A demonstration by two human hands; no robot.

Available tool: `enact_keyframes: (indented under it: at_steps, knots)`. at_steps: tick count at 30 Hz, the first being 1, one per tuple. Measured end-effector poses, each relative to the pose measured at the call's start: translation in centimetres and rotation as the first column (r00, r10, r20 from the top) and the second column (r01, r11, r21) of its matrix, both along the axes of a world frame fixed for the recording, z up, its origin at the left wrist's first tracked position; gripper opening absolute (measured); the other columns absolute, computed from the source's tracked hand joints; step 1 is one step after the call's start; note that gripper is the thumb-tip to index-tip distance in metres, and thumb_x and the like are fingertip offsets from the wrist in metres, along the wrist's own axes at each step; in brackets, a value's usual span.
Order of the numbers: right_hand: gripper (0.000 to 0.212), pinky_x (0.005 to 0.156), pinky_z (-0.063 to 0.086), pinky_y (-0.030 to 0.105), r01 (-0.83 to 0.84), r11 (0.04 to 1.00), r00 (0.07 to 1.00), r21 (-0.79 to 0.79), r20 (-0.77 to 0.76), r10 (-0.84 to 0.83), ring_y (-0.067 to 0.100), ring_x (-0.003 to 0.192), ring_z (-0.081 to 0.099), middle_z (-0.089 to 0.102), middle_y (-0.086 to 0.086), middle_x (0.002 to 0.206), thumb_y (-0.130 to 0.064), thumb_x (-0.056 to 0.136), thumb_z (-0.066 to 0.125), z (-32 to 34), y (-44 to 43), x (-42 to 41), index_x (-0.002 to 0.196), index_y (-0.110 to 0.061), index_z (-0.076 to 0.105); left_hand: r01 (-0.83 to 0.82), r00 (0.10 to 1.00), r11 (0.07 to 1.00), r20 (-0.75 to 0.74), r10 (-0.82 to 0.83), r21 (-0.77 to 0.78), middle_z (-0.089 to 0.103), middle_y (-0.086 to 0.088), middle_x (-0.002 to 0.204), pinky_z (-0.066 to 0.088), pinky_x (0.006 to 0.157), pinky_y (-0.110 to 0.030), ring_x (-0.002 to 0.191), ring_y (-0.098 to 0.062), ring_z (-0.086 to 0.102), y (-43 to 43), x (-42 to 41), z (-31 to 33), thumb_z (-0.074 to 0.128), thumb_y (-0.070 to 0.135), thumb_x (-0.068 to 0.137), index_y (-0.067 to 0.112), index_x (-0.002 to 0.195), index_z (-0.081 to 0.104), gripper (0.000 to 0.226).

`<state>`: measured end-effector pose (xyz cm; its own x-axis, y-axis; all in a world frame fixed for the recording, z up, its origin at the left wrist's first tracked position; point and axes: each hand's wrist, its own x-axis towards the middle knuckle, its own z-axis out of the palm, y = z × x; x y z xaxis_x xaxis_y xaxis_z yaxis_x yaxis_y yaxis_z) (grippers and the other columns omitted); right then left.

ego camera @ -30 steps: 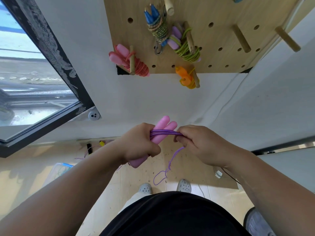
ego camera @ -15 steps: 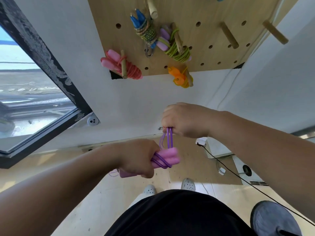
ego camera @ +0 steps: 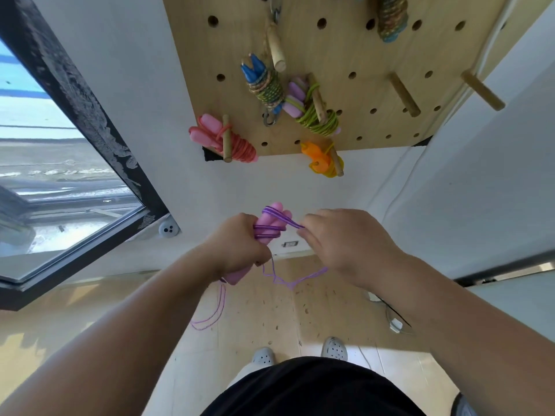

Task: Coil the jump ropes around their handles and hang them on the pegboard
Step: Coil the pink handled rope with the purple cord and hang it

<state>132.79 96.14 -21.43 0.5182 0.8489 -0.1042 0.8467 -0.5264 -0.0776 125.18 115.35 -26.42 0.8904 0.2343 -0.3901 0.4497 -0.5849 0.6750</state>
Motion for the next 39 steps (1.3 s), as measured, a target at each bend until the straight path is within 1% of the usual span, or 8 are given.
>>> enact_keyframes:
  at_steps: [5,10,14,20,25,29,33,39]
  knots:
    - [0.027,0.064,0.04,0.041,0.131,0.989,0.985,0.066,-0.119,-0.123,0.023,0.075,0.054,0.057,-0.006,0.081,-0.034,0.108,0.032,-1.8,-3.1,0.3,0.097,-0.019,0.051,-0.064,0.995,0.851,0.037,0.097,-0.521,0.04,-0.008,0.058,0.038,0.056,-0.033,0.051,-0.021,0.041,-2.4,-1.7,2.6,0.062,0.002,0.052,0.018,0.06,0.044,0.025]
    - [0.053,0.076,0.05,0.044,0.09,0.987,0.977,0.135,-0.204,-0.062,0.022,0.083,0.058,0.064,0.001,0.088,-0.049,0.098,0.018,-2.1,-4.3,-0.9,0.103,-0.017,0.061,0.134,0.991,0.744,0.078,-0.109,-0.654,0.044,-0.014,0.057,0.041,0.052,-0.028,0.05,-0.023,0.044,-3.7,-2.1,4.6,0.06,-0.004,0.052,0.017,0.054,0.05,0.024]
    - [0.009,0.083,0.049,0.043,-0.083,0.996,0.964,0.041,-0.251,0.091,0.022,0.095,0.054,0.062,-0.002,0.098,-0.019,0.095,0.052,-1.6,-3.5,0.4,0.099,-0.015,0.059,0.464,0.87,0.766,0.067,-0.488,-0.446,0.04,0.006,0.056,0.03,0.052,-0.024,0.051,-0.012,0.037,-4.9,-2.1,5.5,0.062,0.005,0.054,0.022,0.059,0.043,0.026]
    - [0.014,0.079,0.034,0.036,-0.295,0.934,0.955,-0.201,-0.027,0.296,0.018,0.101,0.045,0.058,-0.006,0.087,-0.016,0.095,0.048,0.1,-0.6,3.2,0.086,-0.026,0.046,0.736,0.666,0.657,-0.349,-0.659,0.165,0.05,-0.003,0.075,0.036,0.059,-0.031,0.066,-0.023,0.047,-6.1,-1.0,2.9,0.068,0.021,0.074,0.014,0.077,0.047,0.022]
    - [0.017,0.06,0.029,0.034,-0.213,0.94,0.977,-0.265,-0.027,0.214,0.025,0.071,0.048,0.041,-0.002,0.065,-0.009,0.091,0.047,0.4,1.5,0.9,0.076,-0.017,0.044,0.674,0.729,0.653,-0.454,-0.512,0.346,0.068,-0.002,0.081,0.049,0.059,-0.031,0.07,-0.024,0.06,-4.6,0.8,-0.5,0.058,0.022,0.071,0.011,0.086,0.069,0.022]
    - [0.012,0.053,0.031,0.035,-0.163,0.973,0.987,-0.165,-0.04,0.159,0.025,0.072,0.051,0.044,-0.003,0.073,-0.019,0.102,0.043,-0.1,0.5,-0.6,0.093,-0.017,0.051,0.426,0.892,0.849,-0.299,-0.338,0.312,0.061,0.002,0.07,0.046,0.054,-0.024,0.067,-0.022,0.059,-2.7,2.0,-1.6,0.06,0.017,0.072,0.016,0.077,0.064,0.007]
    - [0.041,0.062,0.041,0.034,0.03,0.979,0.989,0.203,-0.146,0.0,0.021,0.075,0.056,0.056,-0.006,0.085,-0.039,0.105,0.038,-1.4,-2.4,-0.7,0.136,-0.025,0.061,0.111,0.993,0.992,-0.056,-0.107,0.058,0.046,0.001,0.058,0.03,0.044,-0.022,0.053,-0.019,0.041,-2.4,2.0,0.0,0.069,0.004,0.067,0.014,0.064,0.046,0.025]
    - [0.024,0.066,0.04,0.009,0.408,0.747,0.841,0.525,-0.534,-0.084,0.001,0.077,0.061,0.063,-0.028,0.081,-0.016,0.102,0.058,-1.0,-5.2,-1.0,0.118,-0.025,0.073,0.025,0.997,0.947,0.072,-0.002,-0.322,0.044,0.005,0.053,0.032,0.049,-0.023,0.051,-0.016,0.04,-3.4,0.3,2.4,0.067,0.009,0.052,0.015,0.062,0.046,0.024]
